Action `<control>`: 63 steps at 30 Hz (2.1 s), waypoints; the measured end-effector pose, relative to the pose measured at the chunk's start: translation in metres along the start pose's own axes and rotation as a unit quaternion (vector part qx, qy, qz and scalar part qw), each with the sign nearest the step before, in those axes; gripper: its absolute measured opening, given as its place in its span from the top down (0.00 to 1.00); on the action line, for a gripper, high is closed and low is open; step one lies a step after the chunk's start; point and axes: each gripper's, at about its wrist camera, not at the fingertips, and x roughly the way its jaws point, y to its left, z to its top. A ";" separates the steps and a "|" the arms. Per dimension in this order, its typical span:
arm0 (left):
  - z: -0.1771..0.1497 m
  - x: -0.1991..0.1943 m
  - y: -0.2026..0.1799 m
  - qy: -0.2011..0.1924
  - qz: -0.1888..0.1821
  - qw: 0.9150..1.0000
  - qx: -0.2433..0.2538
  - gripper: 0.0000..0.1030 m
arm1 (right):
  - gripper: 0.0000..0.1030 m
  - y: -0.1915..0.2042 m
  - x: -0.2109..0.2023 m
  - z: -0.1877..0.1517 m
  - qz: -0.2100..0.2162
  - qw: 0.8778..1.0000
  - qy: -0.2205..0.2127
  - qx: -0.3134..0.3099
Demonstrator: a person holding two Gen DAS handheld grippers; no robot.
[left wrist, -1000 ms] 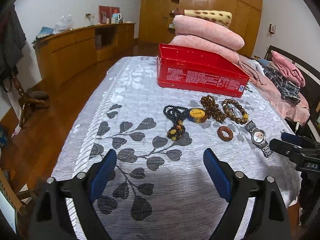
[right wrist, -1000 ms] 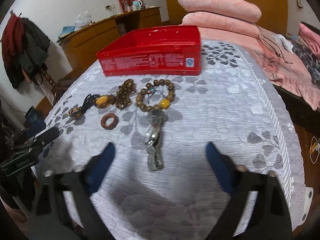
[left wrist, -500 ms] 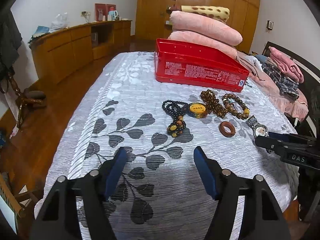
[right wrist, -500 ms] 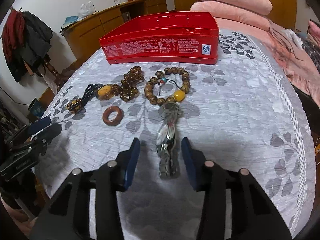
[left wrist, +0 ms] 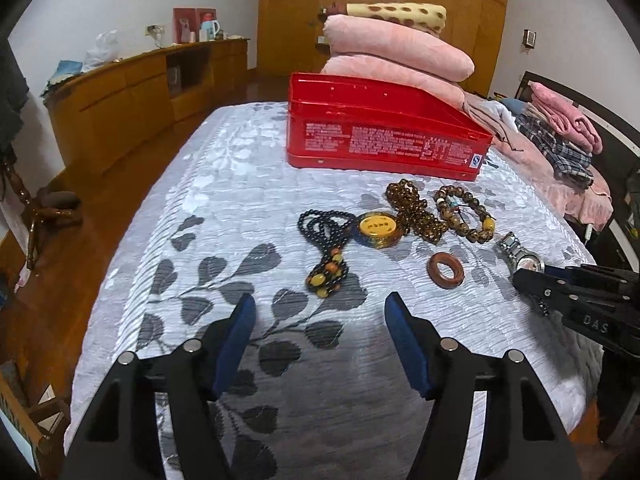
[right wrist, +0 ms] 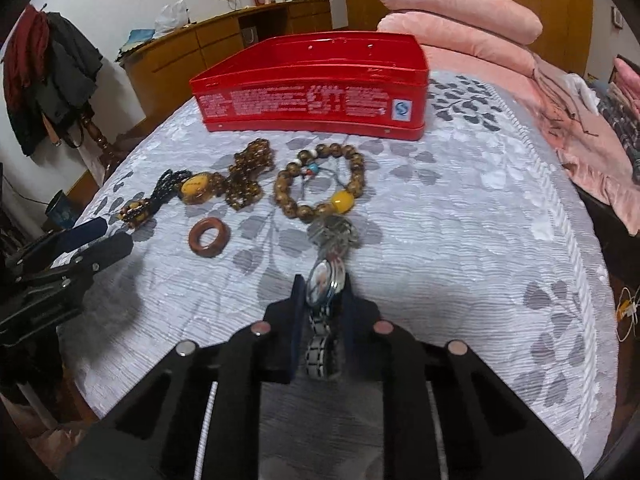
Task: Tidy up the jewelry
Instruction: 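Close the right tool on the silver watch while the left tool closes on the black bead strand, then lift the silver watch with the right tool while the left tool lifts the black bead strand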
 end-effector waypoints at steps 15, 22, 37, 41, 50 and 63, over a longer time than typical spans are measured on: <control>0.025 0.032 0.006 0.034 -0.032 0.998 -0.033 0.73 | 0.85 -0.012 0.001 0.001 -0.005 1.000 -0.004 0.009; 0.028 0.038 0.001 0.040 -0.025 0.998 -0.030 0.79 | 0.85 -0.015 0.004 0.002 -0.001 1.000 -0.004 0.013; 0.026 0.037 -0.009 0.037 -0.005 0.999 -0.008 0.83 | 0.85 -0.016 0.006 0.002 0.003 1.000 -0.001 0.016; 0.024 0.032 -0.011 0.037 -0.010 0.999 -0.007 0.85 | 0.87 -0.014 0.005 0.001 0.004 1.000 0.000 0.013; 0.009 0.020 -0.025 0.046 -0.011 0.999 0.013 0.84 | 0.87 -0.011 0.005 0.001 0.002 1.000 0.004 0.007; 0.010 0.020 -0.025 0.038 -0.013 0.999 -0.002 0.86 | 0.89 -0.007 0.004 0.001 0.004 1.000 0.003 0.010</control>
